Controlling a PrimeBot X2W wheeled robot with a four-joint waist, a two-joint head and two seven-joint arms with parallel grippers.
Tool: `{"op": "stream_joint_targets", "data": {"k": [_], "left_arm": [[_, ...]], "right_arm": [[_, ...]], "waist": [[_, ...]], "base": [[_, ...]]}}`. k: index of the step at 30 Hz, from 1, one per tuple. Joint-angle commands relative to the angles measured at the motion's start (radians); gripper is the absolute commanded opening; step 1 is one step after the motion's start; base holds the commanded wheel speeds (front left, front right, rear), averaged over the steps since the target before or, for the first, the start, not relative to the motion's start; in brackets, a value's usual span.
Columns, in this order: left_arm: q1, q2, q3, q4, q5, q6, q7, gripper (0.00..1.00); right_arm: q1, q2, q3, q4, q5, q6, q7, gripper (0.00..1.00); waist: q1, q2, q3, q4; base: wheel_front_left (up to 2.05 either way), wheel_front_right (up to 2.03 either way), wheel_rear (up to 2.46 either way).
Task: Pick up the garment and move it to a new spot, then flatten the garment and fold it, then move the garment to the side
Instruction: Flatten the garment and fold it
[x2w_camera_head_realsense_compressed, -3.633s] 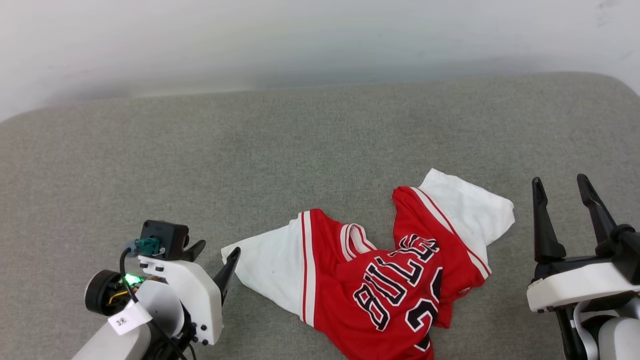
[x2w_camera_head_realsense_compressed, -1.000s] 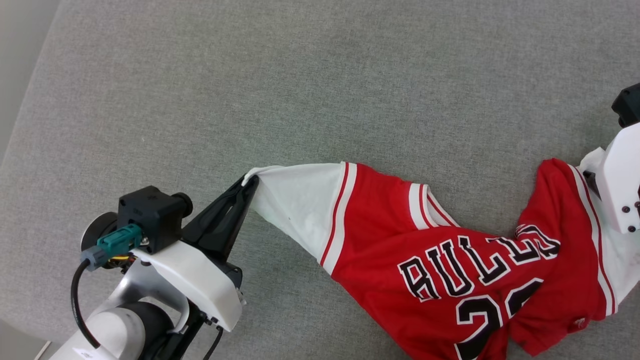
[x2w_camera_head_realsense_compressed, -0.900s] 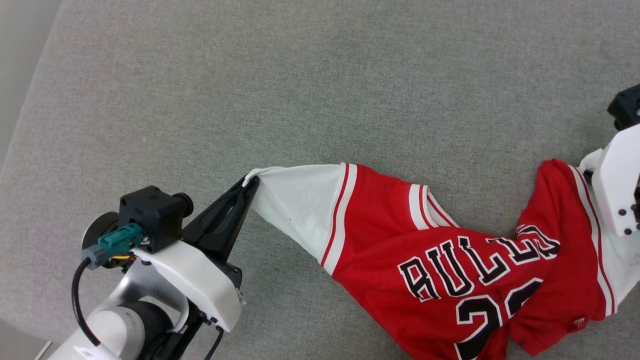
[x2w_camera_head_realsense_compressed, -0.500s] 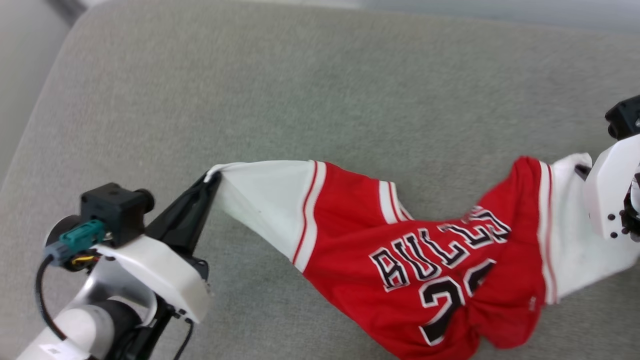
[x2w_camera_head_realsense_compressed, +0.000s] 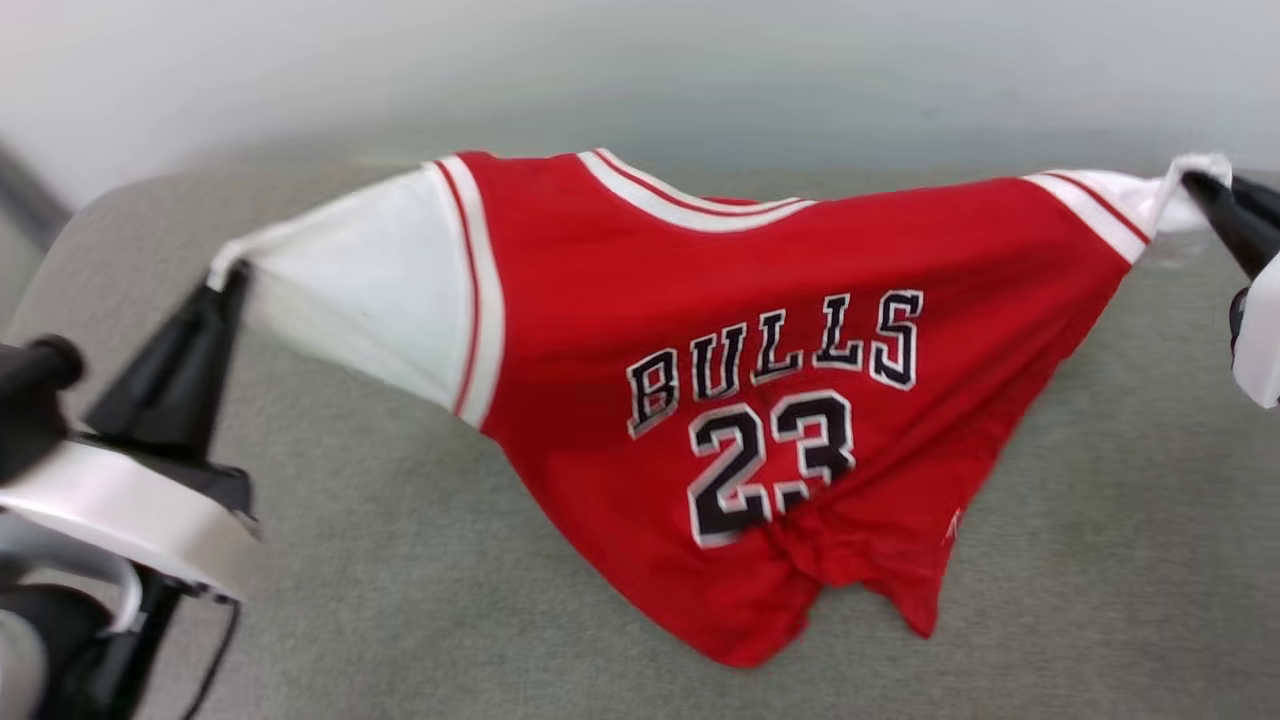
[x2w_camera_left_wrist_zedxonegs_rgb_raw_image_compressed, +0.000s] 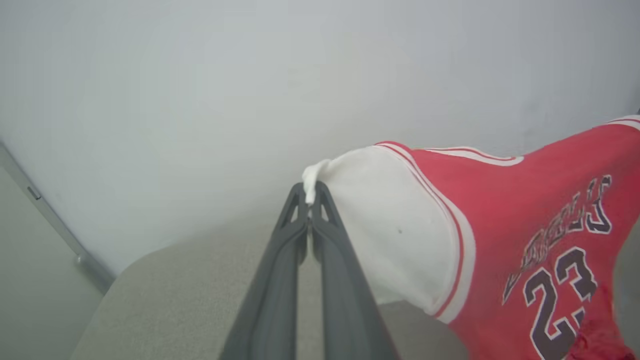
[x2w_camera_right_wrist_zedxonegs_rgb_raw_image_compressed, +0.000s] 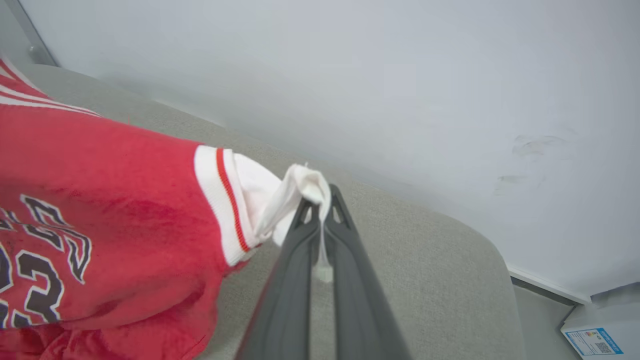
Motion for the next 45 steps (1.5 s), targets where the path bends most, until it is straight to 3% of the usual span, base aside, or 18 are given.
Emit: {"op": "stream_joint_targets", "data": {"k": [1, 14, 26, 32, 39, 45], "left_arm": [[-0.002, 0.007, 0.009, 0.001, 0.000, -0.002, -0.007, 0.00], [-0.066, 0.072, 0.182, -0.045, -0.009, 0.009, -0.077, 0.00], [-0.167, 0.116, 0.310, -0.035, -0.049, -0.009, -0.118, 0.00], [-0.300, 0.143, 0.313, 0.045, -0.089, -0.063, -0.125, 0.00], [-0.575, 0.166, 0.239, 0.205, -0.099, -0.155, -0.143, 0.00], [-0.886, 0.125, 0.124, 0.392, -0.059, -0.231, -0.154, 0.00]], "right_arm": [[-0.006, 0.001, -0.005, -0.008, 0.005, -0.001, -0.007, 0.00], [-0.027, 0.041, -0.067, -0.146, 0.036, -0.001, -0.048, 0.00], [-0.132, 0.108, -0.170, -0.189, 0.050, -0.001, -0.059, 0.00], [-0.258, 0.171, -0.223, -0.143, 0.025, -0.001, -0.089, 0.00], [-0.464, 0.239, -0.244, -0.020, -0.054, -0.001, -0.139, 0.00], [-0.667, 0.269, -0.237, 0.127, -0.132, -0.001, -0.187, 0.00]], "waist": [[0.0000, 0.0000, -0.031, -0.032], [0.0000, 0.0000, -0.101, -0.115], [0.0000, 0.0000, -0.041, -0.149], [0.0000, 0.0000, 0.073, -0.150], [0.0000, 0.0000, 0.247, -0.139], [0.0000, 0.0000, 0.379, -0.116]], "base": [[0.00, 0.00, 0.00], [0.00, 0.00, 0.00], [0.00, 0.00, 0.00], [0.00, 0.00, 0.00], [0.00, 0.00, 0.00], [0.00, 0.00, 0.00]]}}
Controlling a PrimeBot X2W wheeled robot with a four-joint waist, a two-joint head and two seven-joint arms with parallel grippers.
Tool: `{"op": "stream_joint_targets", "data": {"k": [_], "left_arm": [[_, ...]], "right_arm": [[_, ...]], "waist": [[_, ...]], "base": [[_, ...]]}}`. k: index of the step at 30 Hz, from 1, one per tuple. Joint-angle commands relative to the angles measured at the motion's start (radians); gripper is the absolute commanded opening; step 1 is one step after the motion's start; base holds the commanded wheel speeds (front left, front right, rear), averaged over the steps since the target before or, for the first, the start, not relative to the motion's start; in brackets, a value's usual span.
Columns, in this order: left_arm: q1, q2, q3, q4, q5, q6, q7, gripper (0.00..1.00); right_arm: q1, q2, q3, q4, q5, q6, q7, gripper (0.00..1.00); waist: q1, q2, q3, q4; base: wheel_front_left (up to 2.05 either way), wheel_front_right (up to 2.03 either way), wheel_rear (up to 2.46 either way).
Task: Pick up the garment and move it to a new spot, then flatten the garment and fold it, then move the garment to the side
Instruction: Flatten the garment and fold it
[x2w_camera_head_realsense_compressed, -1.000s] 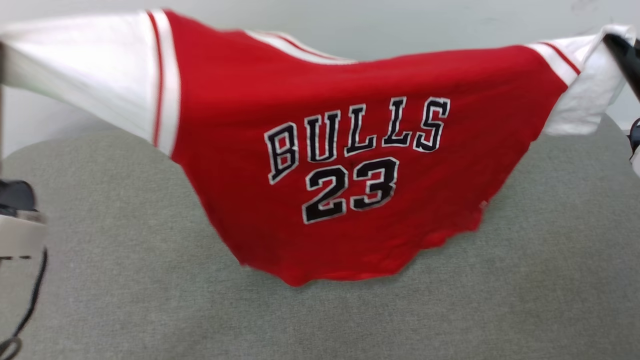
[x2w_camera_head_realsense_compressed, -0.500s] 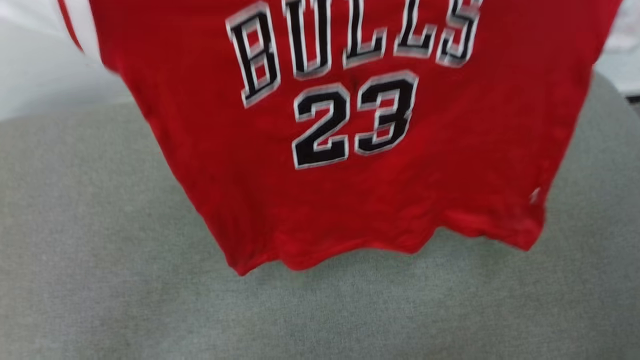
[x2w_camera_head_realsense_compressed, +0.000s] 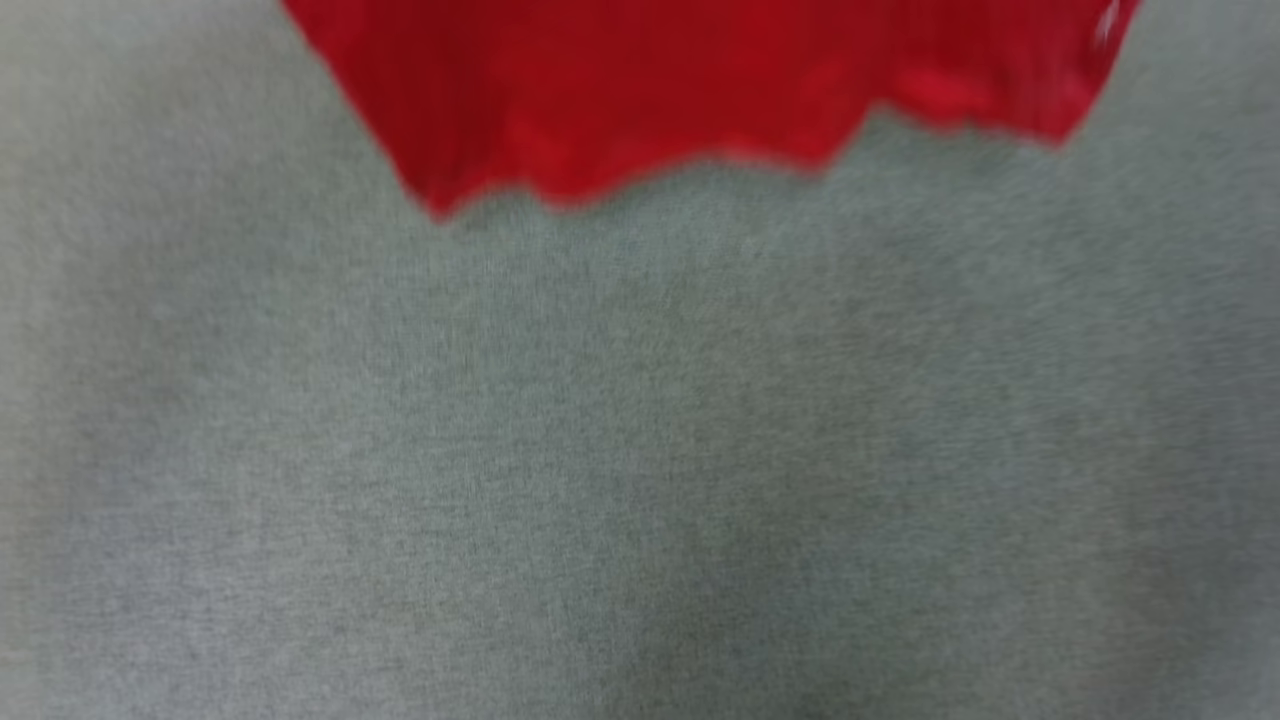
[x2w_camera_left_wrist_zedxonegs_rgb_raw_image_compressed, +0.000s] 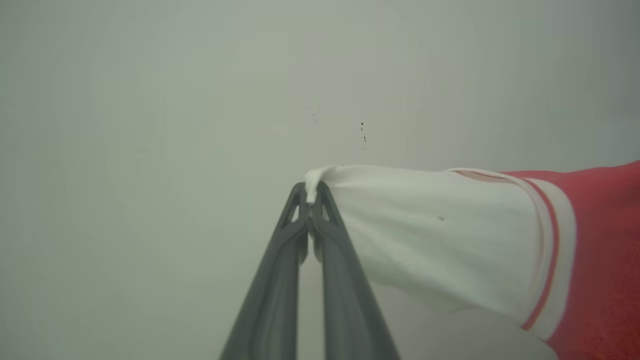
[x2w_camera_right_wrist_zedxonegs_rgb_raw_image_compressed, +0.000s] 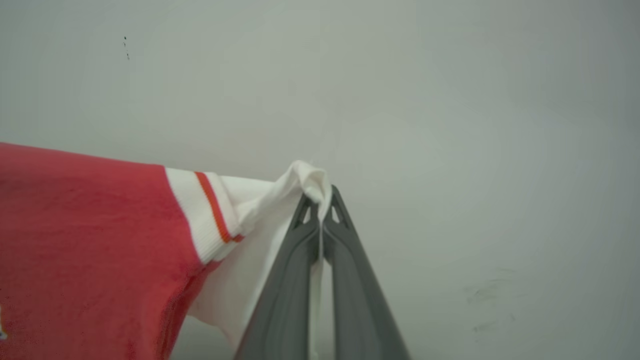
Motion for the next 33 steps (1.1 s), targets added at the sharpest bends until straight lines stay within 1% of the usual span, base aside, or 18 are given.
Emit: {"op": "stream_joint_targets", "data": {"k": [1, 4, 8, 10, 14, 19, 23, 25, 26, 28, 32, 33], "left_arm": [[-0.063, -0.014, -0.012, 0.034, 0.012, -0.008, -0.003, 0.00], [-0.223, -0.066, -0.060, 0.142, 0.040, -0.029, -0.021, 0.00], [-0.383, -0.131, -0.110, 0.292, 0.076, -0.062, -0.060, 0.00], [-0.444, -0.157, -0.128, 0.359, 0.087, -0.077, -0.082, 0.00], [-0.490, -0.203, -0.160, 0.480, 0.099, -0.107, -0.128, 0.00], [-0.440, -0.243, -0.200, 0.590, 0.094, -0.145, -0.182, 0.00], [-0.348, -0.274, -0.239, 0.648, 0.077, -0.164, -0.219, 0.00], [-0.291, -0.293, -0.261, 0.660, 0.079, -0.169, -0.246, 0.00], [-0.254, -0.304, -0.277, 0.664, 0.086, -0.171, -0.256, 0.00], [-0.170, -0.335, -0.312, 0.667, 0.090, -0.175, -0.271, 0.00], [-0.009, -0.375, -0.346, 0.648, 0.078, -0.170, -0.289, 0.00], [-0.009, -0.375, -0.346, 0.648, 0.078, -0.170, -0.289, 0.00]], "right_arm": [[-0.038, 0.003, -0.001, 0.024, -0.016, -0.001, -0.012, 0.00], [-0.134, 0.017, -0.011, 0.088, -0.065, -0.001, -0.049, 0.00], [-0.229, 0.046, -0.032, 0.181, -0.122, -0.001, -0.105, 0.00], [-0.274, 0.059, -0.046, 0.227, -0.141, -0.002, -0.124, 0.00], [-0.296, 0.077, -0.053, 0.300, -0.165, -0.001, -0.161, 0.00], [-0.246, 0.079, -0.043, 0.371, -0.161, -0.001, -0.195, 0.00], [-0.167, 0.051, 0.009, 0.413, -0.128, -0.001, -0.178, 0.00], [-0.114, 0.044, 0.027, 0.425, -0.094, -0.001, -0.168, 0.00], [-0.080, 0.039, 0.032, 0.427, -0.080, -0.001, -0.163, 0.00], [0.002, 0.017, 0.083, 0.412, -0.060, -0.001, -0.149, 0.00], [0.166, -0.023, 0.115, 0.368, 0.009, -0.001, -0.139, 0.00], [0.166, -0.023, 0.115, 0.368, 0.009, -0.001, -0.139, 0.00]], "waist": [[-0.0002, 0.0000, 0.087, 0.024], [-0.0002, 0.0000, 0.137, 0.039], [-0.0002, 0.0000, 0.186, 0.057], [-0.0002, 0.0000, 0.209, 0.066], [-0.0002, 0.0000, 0.239, 0.079], [-0.0002, 0.0000, 0.242, 0.093], [-0.0002, 0.0000, 0.215, 0.101], [-0.0002, 0.0000, 0.192, 0.107], [-0.0002, 0.0000, 0.179, 0.111], [-0.0002, 0.0000, 0.146, 0.121], [-0.0002, 0.0000, 0.075, 0.132], [-0.0002, 0.0000, 0.075, 0.132]], "base": [[0.00, 0.00, 0.00], [0.00, 0.00, 0.00], [0.00, 0.00, 0.00], [0.00, 0.00, 0.00], [0.00, 0.00, 0.00], [0.00, 0.00, 0.00], [0.00, 0.00, 0.00], [0.00, 0.00, 0.00], [0.00, 0.00, 0.00], [0.00, 0.00, 0.00], [0.00, 0.00, 0.00], [0.00, 0.00, 0.00]]}}
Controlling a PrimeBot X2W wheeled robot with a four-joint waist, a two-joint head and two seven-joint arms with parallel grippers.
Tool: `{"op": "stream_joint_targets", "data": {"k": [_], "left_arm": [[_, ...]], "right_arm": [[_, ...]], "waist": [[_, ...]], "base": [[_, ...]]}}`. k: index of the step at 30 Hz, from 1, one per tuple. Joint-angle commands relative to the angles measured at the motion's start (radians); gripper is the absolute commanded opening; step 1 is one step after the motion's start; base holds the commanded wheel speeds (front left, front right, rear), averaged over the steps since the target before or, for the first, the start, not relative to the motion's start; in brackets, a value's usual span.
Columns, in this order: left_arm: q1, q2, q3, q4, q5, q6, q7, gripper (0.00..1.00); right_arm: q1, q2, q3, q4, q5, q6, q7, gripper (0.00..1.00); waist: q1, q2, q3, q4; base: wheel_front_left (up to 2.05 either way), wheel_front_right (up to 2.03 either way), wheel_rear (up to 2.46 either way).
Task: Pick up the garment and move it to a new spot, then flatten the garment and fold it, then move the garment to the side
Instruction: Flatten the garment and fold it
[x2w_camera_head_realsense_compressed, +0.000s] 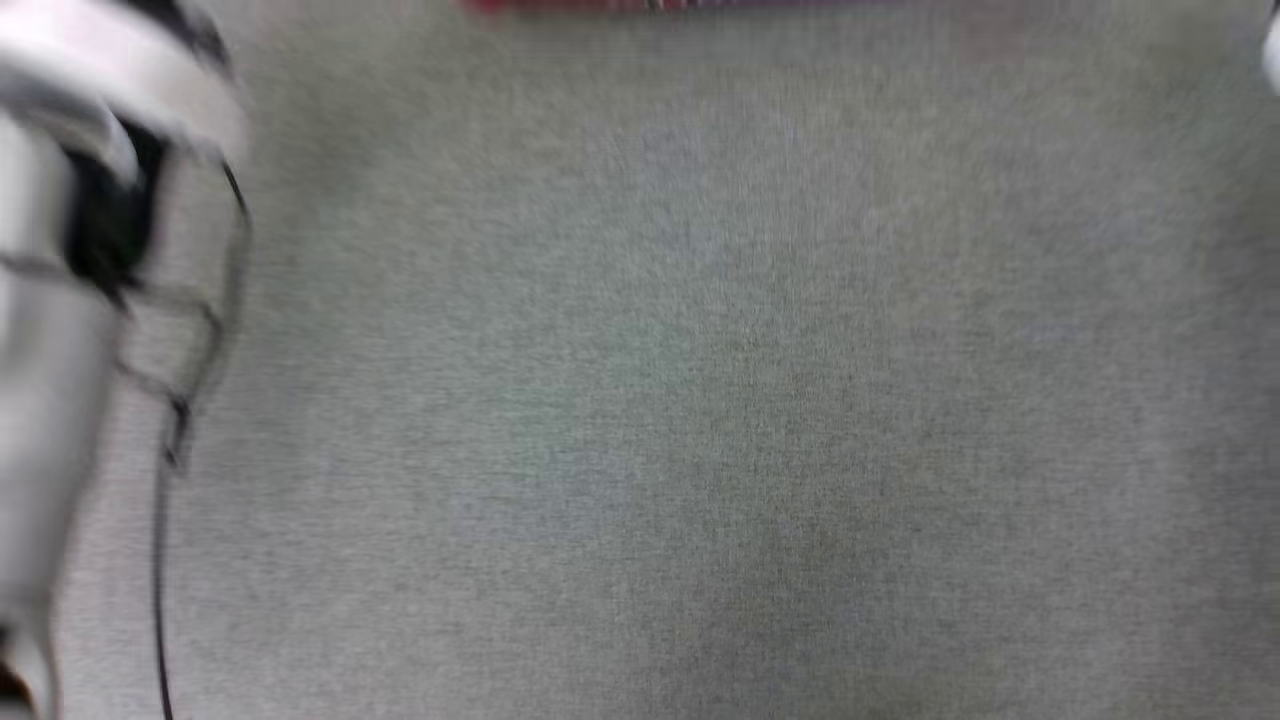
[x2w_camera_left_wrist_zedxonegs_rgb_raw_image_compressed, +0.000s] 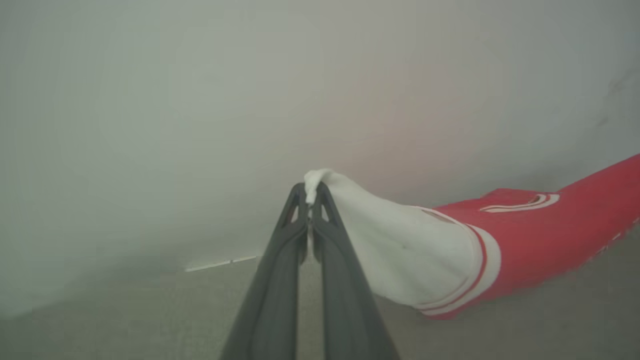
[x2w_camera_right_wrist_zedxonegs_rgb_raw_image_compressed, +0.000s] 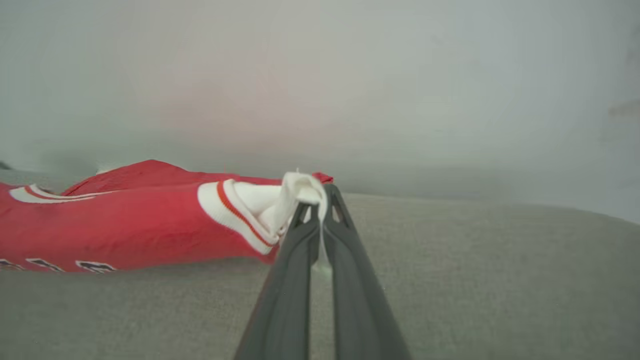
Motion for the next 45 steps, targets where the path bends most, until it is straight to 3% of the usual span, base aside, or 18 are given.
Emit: {"op": "stream_joint_targets", "data": {"k": [1, 5, 11, 17, 24, 36, 45], "left_arm": [[0.030, -0.004, -0.005, -0.004, -0.005, 0.006, -0.006, 0.00], [0.255, -0.007, -0.018, -0.073, -0.037, 0.044, -0.007, 0.00], [0.507, 0.021, -0.031, -0.175, -0.102, 0.063, 0.021, 0.00], [0.701, 0.087, -0.047, -0.257, -0.133, 0.080, 0.057, 0.00], [0.859, 0.138, -0.076, -0.332, -0.156, 0.100, 0.103, 0.00], [1.140, 0.230, -0.093, -0.516, -0.251, 0.175, 0.190, 0.00], [1.235, 0.248, -0.120, -0.607, -0.286, 0.208, 0.242, 0.00]], "right_arm": [[0.025, -0.008, 0.004, -0.008, 0.011, -0.001, 0.001, 0.00], [0.239, -0.049, 0.033, -0.091, 0.079, -0.001, 0.017, 0.00], [0.479, -0.089, 0.027, -0.169, 0.130, -0.001, 0.046, 0.00], [0.687, -0.131, 0.034, -0.247, 0.160, -0.001, 0.063, 0.00], [0.834, -0.186, 0.075, -0.283, 0.158, -0.001, 0.062, 0.00], [1.044, -0.252, 0.112, -0.331, 0.244, -0.001, 0.126, 0.00], [1.144, -0.261, 0.115, -0.339, 0.251, -0.001, 0.190, 0.00]], "waist": [[-0.0001, 0.0000, -0.049, 0.011], [-0.0001, 0.0000, -0.137, 0.013], [-0.0001, 0.0000, -0.233, 0.012], [-0.0001, 0.0000, -0.302, 0.013], [-0.0001, 0.0000, -0.369, 0.000], [-0.0001, 0.0000, -0.491, -0.037], [-0.0001, 0.0000, -0.521, -0.056]], "base": [[0.00, 0.00, 0.00], [0.00, 0.00, 0.00], [0.00, 0.00, 0.00], [0.00, 0.00, 0.00], [0.00, 0.00, 0.00], [0.00, 0.00, 0.00], [0.00, 0.00, 0.00]]}}
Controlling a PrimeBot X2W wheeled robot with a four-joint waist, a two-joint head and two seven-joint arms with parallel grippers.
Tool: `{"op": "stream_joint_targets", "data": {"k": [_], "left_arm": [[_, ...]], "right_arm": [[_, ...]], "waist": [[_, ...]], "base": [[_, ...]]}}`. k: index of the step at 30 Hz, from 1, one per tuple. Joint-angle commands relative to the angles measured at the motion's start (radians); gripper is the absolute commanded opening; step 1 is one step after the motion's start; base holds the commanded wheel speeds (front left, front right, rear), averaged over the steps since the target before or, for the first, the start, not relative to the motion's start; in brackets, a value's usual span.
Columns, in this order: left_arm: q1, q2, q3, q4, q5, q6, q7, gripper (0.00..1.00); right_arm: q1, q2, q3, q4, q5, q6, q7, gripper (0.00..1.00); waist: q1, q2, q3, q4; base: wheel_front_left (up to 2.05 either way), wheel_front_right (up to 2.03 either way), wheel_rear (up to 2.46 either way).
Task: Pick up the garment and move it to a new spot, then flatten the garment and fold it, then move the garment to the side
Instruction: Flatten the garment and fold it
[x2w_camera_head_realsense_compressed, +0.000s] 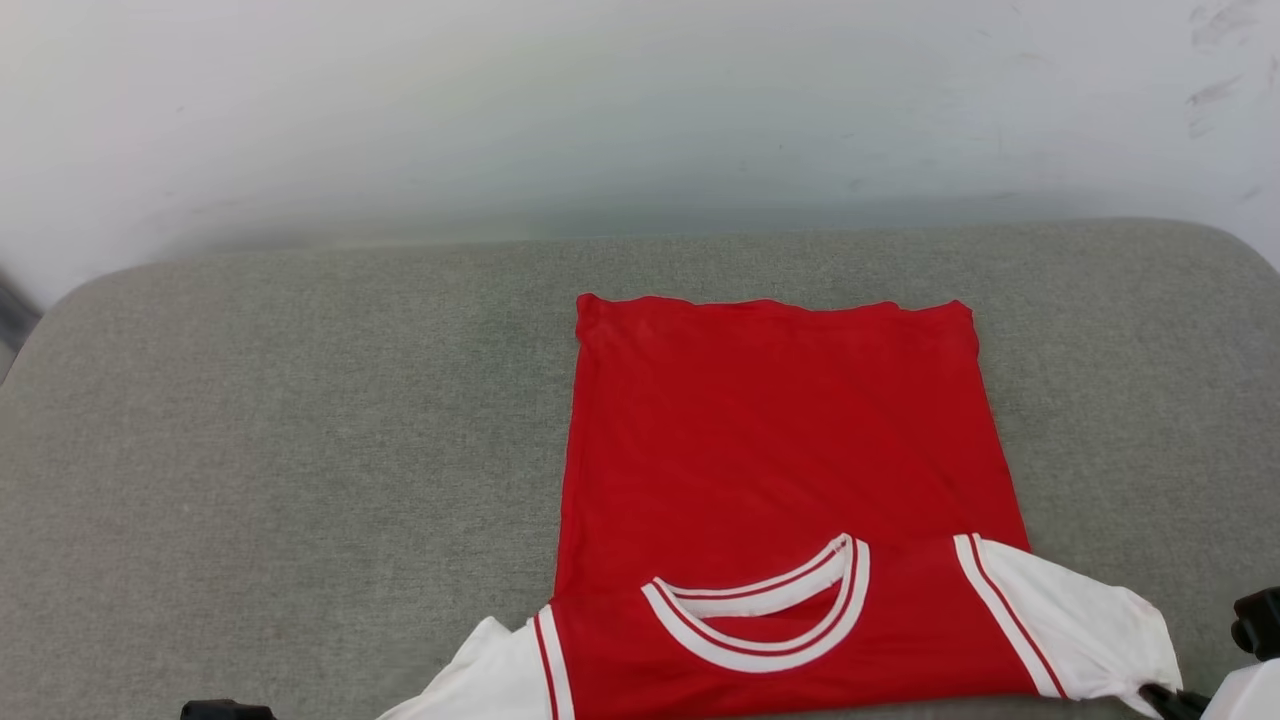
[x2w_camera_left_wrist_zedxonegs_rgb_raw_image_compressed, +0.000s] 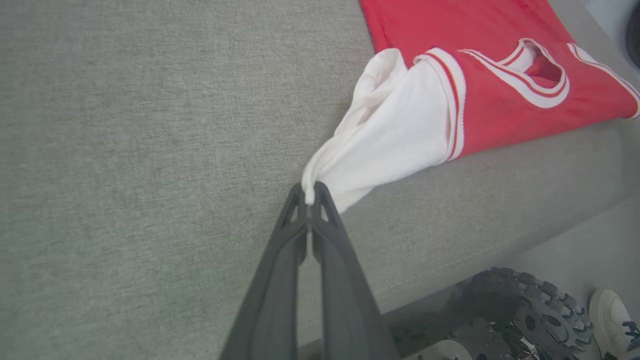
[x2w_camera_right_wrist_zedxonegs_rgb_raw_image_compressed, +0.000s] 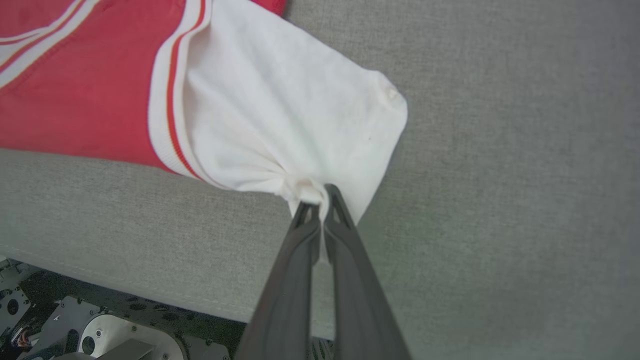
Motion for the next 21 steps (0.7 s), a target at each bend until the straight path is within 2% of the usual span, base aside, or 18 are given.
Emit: {"op": "stream_joint_targets", "data": {"k": [1, 2, 3, 4, 9, 13, 21], "left_arm": [[0.012, 0.001, -0.001, -0.006, 0.001, 0.005, 0.002, 0.00], [0.010, 0.000, -0.002, -0.011, 0.001, 0.005, 0.003, 0.00], [0.006, 0.000, -0.002, -0.017, 0.004, 0.005, 0.003, 0.00], [0.000, -0.002, 0.001, -0.021, 0.009, 0.008, -0.004, 0.00], [-0.027, -0.017, -0.002, -0.057, 0.021, 0.015, -0.010, 0.00], [-0.053, -0.004, -0.015, -0.108, 0.050, 0.014, 0.006, 0.00], [-0.135, 0.005, -0.022, -0.258, 0.093, 0.015, 0.057, 0.00]], "right_arm": [[0.017, 0.000, -0.002, 0.009, 0.004, -0.001, 0.015, 0.00], [0.020, 0.005, -0.001, 0.011, 0.012, -0.001, 0.026, 0.01], [0.018, 0.004, -0.001, 0.008, 0.013, -0.001, 0.032, 0.75], [0.014, 0.006, -0.005, 0.004, 0.024, -0.001, 0.040, 1.00], [-0.026, -0.012, -0.022, -0.049, 0.062, -0.001, 0.078, 1.00], [-0.073, -0.035, -0.064, -0.118, 0.072, -0.001, 0.134, 1.00], [-0.285, 0.001, -0.158, -0.225, 0.038, -0.001, 0.323, 1.00]], "waist": [[0.0002, 0.0000, 0.001, -0.001], [0.0002, 0.0000, 0.002, -0.001], [0.0002, 0.0000, 0.004, 0.000], [0.0002, 0.0000, 0.008, 0.001], [0.0002, 0.0000, 0.041, 0.013], [0.0002, 0.0000, 0.090, 0.035], [0.0002, 0.0000, 0.231, 0.116]], "base": [[0.00, 0.00, 0.00], [0.00, 0.00, 0.00], [0.00, 0.00, 0.00], [0.00, 0.00, 0.00], [0.00, 0.00, 0.00], [0.00, 0.00, 0.00], [0.00, 0.00, 0.00]]}}
